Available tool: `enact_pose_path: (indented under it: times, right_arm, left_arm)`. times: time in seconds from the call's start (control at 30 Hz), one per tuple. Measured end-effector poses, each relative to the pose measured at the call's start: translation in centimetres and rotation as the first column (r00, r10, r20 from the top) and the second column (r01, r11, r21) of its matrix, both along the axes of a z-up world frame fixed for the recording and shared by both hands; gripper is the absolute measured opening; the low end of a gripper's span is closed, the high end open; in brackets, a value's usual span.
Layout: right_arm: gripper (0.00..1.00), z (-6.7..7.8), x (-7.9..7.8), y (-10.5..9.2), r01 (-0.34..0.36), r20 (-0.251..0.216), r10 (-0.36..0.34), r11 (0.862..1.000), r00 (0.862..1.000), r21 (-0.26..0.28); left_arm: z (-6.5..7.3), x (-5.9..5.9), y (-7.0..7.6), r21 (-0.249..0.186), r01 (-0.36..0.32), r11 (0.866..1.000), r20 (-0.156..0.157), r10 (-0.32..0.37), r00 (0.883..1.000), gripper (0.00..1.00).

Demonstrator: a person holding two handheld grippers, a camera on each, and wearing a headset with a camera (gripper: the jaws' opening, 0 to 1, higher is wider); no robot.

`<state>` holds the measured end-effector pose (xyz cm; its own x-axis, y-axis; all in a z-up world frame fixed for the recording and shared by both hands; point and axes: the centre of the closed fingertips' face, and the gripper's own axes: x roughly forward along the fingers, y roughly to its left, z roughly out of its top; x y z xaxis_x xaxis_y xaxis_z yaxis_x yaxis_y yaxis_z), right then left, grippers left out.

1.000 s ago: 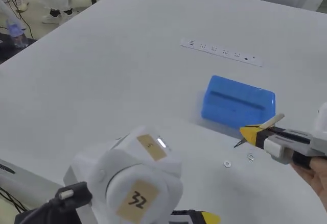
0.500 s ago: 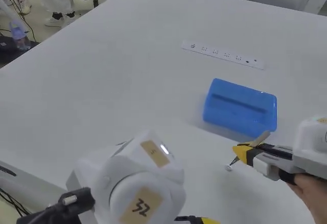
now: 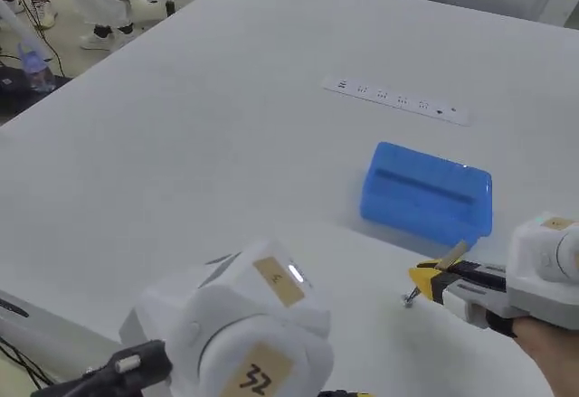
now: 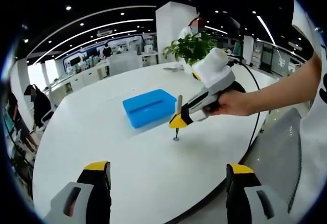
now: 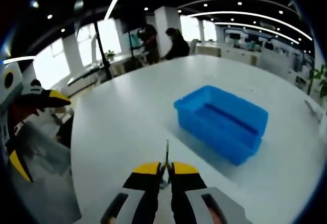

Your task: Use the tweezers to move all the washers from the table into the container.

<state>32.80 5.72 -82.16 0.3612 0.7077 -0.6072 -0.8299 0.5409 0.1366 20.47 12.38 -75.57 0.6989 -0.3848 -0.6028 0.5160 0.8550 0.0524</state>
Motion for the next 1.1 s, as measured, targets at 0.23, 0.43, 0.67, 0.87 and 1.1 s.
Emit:
enact_pose_path:
  times: [0.23, 0.43, 0.67, 0.87, 1.1]
  right_arm:
    - [0.03, -0.2, -0.7, -0.3, -0.032, 0.044, 0.033, 0.999, 0.998, -0.029]
    - [0.03, -0.1, -0.4, -0.2, -0.047, 0.026, 0.048, 0.998, 0.999, -0.042]
    - [0.03, 1.8, -0.1, -0.1, -0.066, 0.05, 0.067, 0.997, 0.996, -0.026]
    - [0.03, 4.0, 1.1, -0.3, -0.061, 0.068, 0.061, 0.998, 0.996, 0.005]
    - [0.03, 7.1, 2.6, -0.2, -0.025, 0.099, 0.018, 0.997, 0.995, 0.07]
  left_arm:
    - [-0.1, 0.0, -0.2, 0.001, 0.006, 1.0, -0.002, -0.006, 1.0, 0.96]
    - [-0.1, -0.1, -0.2, 0.008, 0.011, 1.0, 0.001, -0.011, 1.0, 0.95]
    - [0.1, -0.1, 0.1, -0.001, -0.005, 1.0, 0.002, 0.005, 1.0, 0.96]
    - [0.8, 0.1, -0.1, -0.036, -0.017, 0.999, 0.013, 0.018, 1.0, 0.97]
    - [0.9, 0.3, 0.0, -0.036, -0.022, 0.999, 0.022, 0.023, 0.999, 0.99]
